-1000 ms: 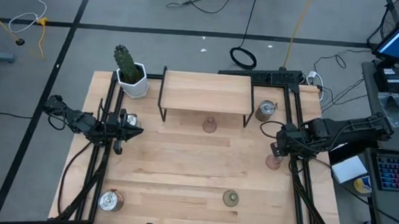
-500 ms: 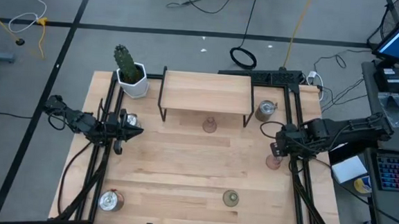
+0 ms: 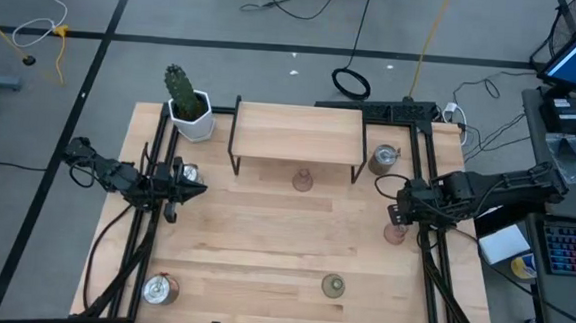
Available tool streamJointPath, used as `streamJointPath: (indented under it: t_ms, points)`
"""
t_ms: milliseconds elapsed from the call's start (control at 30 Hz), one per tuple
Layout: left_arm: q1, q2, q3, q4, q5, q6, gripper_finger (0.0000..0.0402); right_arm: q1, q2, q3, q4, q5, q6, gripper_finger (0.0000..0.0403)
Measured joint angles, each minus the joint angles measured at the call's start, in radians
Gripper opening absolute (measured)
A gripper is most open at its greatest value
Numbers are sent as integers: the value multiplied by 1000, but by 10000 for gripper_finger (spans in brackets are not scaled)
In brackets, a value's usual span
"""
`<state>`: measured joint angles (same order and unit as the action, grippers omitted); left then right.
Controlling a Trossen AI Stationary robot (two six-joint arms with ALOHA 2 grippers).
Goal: Pick & Place candle stick holders
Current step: Put the right pink scented candle on the shelf
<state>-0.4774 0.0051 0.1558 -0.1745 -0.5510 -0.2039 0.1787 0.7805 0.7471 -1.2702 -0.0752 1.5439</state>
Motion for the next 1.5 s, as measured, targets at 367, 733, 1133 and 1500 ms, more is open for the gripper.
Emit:
streamJointPath:
  t_ms: [367,733,1133,1500]
  points:
    - [0,0,0,0,0,0,21,0,3,0,-14,-42,145,176]
    - [0,0,0,0,0,0,21,40,4,0,-33,-94,343,176]
    - [0,0,0,0,0,-1,21,128,62,-1,-46,-35,549,176]
    - [0,0,0,0,0,-1,21,138,174,-2,-44,5,588,176]
